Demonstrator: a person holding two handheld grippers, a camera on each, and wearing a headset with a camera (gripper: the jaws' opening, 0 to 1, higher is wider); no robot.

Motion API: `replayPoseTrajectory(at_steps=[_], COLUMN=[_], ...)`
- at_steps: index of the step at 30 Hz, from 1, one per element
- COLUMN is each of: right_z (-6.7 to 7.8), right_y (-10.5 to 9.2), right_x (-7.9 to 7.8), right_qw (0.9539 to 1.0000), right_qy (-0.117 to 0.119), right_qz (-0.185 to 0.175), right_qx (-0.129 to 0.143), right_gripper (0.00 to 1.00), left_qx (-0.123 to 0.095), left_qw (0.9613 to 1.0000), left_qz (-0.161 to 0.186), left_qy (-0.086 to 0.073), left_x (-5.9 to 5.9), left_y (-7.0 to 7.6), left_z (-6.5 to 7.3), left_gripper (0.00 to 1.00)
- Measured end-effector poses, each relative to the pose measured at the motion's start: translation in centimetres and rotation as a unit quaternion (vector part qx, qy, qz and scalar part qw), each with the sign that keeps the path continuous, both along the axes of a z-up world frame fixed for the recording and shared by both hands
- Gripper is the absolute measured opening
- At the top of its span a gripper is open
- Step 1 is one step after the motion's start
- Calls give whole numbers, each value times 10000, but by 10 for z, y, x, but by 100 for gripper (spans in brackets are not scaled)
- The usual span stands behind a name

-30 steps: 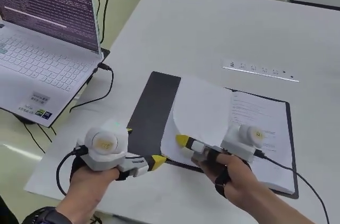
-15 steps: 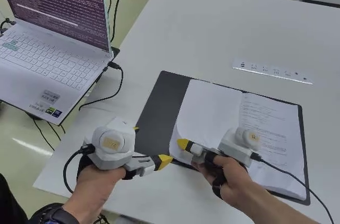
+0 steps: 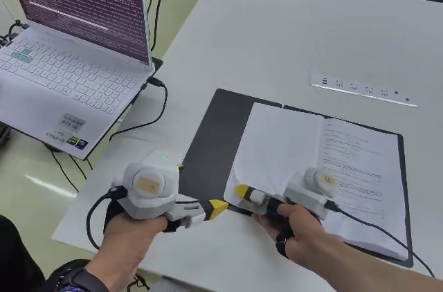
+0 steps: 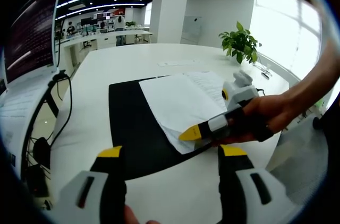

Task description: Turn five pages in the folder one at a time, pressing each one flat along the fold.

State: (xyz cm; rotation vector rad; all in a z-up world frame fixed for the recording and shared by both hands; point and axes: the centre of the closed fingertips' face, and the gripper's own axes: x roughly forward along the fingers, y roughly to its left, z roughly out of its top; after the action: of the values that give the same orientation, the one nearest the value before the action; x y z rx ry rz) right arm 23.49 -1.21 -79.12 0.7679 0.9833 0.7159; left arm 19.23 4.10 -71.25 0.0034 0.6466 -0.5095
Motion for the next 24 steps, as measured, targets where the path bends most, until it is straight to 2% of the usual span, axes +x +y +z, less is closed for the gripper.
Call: replayPoseTrajectory(at_steps=[3, 5, 9, 11, 13, 18, 21, 24], right_z=[2, 7, 16, 24, 26, 31, 40, 44], right_y=[1, 4, 6, 6, 4, -11, -23, -33], right_x=[0, -2, -11, -16, -22, -33, -38, -48], right_qw=[9999, 9996, 9988, 9976, 9966, 9963, 9952, 9954], right_qy=[2, 31, -73, -147, -129, -250, -513, -542], right_qz=[21, 52, 215, 263, 304, 309, 263, 304], right_qx=[103, 265, 442, 627, 751, 765, 787, 731], right_gripper=[5, 11, 22, 30, 36, 43, 50, 50], left_qx=[14, 19, 2, -30, -46, -44, -48, -93], left_qw=[10000, 10000, 10000, 10000, 10000, 9999, 9998, 9997], left_qz=[-15, -31, -44, -25, -21, -29, 7, 31], left_qy=[14, 16, 31, 52, 81, 144, 173, 208], left_x=[-1, -1, -1, -2, -4, -8, -8, -8], left_y=[-1, -3, -7, -9, -10, -13, -13, -14], left_z=[0, 0, -1, -2, -4, -9, -11, -13], left_gripper=[71, 71, 71, 71, 71, 70, 69, 66])
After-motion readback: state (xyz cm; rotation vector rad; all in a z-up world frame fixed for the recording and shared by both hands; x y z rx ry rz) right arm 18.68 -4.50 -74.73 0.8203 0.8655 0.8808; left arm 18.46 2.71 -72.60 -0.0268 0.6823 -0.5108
